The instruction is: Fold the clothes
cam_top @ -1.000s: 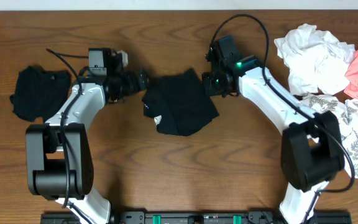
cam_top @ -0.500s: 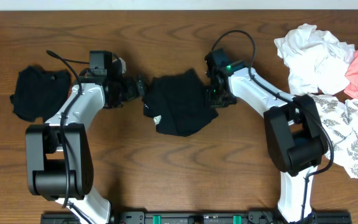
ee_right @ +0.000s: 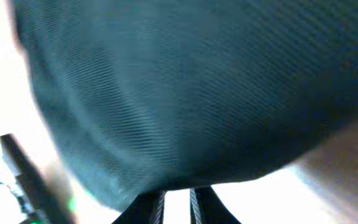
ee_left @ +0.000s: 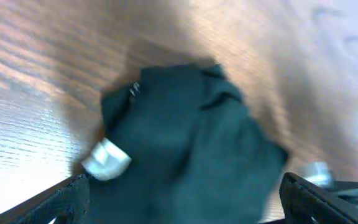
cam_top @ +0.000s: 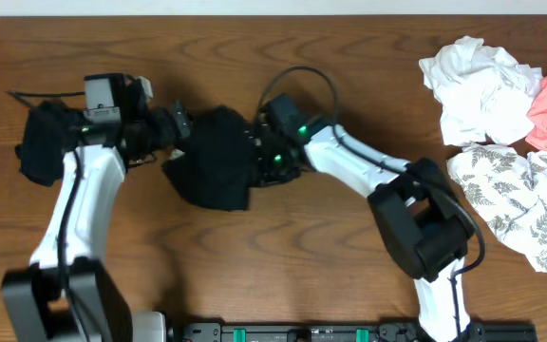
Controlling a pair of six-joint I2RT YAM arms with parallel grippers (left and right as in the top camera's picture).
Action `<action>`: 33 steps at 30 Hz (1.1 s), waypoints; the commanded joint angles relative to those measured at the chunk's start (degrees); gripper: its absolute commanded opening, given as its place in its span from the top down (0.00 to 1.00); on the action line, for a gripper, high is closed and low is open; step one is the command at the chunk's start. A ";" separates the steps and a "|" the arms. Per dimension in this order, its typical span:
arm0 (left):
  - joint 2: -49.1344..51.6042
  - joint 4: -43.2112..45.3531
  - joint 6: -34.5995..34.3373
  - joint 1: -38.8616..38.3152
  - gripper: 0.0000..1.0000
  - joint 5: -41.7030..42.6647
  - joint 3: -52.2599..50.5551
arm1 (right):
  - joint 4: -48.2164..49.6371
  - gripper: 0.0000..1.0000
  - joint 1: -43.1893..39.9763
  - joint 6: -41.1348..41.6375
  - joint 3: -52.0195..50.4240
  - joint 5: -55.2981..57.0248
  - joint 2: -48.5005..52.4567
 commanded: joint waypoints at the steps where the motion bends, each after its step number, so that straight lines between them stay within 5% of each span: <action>1: -2.75 -1.75 0.76 0.15 0.02 -0.28 -0.24 | 1.09 0.86 0.59 2.84 0.11 -2.67 0.46; 9: -2.89 -10.25 0.66 0.15 0.02 -0.31 -0.24 | -8.94 0.88 -3.23 -2.73 0.13 6.75 -0.72; 17: -2.89 -16.28 -6.95 0.52 0.02 -3.80 -1.84 | -11.47 0.89 -8.00 -20.59 2.56 8.59 -8.74; 33: -2.89 -0.48 -12.15 0.50 0.02 5.29 -16.46 | 5.64 0.94 -3.06 -22.10 2.75 5.60 0.57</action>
